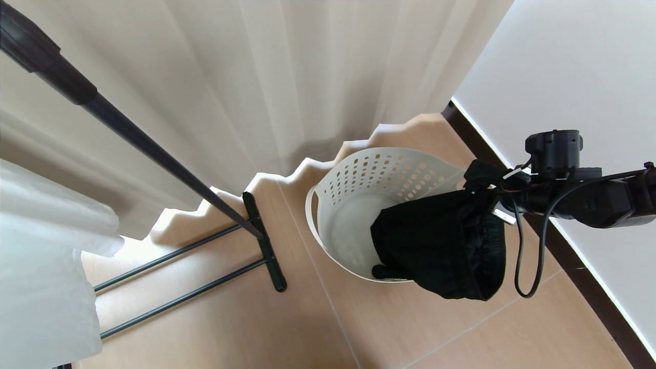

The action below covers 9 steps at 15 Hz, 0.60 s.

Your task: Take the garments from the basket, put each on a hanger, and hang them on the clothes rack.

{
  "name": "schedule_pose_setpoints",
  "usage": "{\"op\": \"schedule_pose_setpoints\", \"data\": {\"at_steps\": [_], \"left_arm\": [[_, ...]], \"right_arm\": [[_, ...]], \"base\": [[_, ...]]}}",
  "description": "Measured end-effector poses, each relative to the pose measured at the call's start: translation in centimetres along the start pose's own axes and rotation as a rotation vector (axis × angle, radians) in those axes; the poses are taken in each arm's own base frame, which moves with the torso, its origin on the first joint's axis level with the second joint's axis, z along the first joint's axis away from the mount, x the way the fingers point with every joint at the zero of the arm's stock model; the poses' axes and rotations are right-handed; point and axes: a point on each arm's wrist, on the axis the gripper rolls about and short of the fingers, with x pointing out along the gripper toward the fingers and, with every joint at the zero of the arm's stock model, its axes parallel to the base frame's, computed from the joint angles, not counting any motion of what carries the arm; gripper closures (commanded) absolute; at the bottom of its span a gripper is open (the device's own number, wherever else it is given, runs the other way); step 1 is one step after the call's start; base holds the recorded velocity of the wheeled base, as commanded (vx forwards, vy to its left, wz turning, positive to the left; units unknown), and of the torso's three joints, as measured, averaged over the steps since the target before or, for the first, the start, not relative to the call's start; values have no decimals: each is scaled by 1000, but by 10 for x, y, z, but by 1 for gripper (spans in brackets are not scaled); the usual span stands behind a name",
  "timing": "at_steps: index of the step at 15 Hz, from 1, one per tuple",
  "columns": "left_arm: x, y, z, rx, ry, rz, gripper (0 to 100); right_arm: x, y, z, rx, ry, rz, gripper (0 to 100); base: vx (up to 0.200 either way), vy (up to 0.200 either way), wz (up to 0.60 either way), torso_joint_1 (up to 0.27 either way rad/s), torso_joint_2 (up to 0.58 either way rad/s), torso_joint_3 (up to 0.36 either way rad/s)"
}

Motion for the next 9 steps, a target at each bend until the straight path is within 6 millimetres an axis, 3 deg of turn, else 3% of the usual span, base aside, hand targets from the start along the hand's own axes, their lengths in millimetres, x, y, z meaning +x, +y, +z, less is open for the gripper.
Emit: {"op": "schedule_pose_setpoints", "data": {"at_steps": [5, 9], "left_arm": [[0, 0, 0, 0, 0, 0, 0], [0, 0, 0, 0, 0, 0, 0]], "right_arm": [[-1, -1, 1, 3, -7, -9, 100], [-13, -2, 2, 2, -18, -14, 100]], "base": [[0, 0, 0, 0, 0, 0], [0, 0, 0, 0, 0, 0]]}}
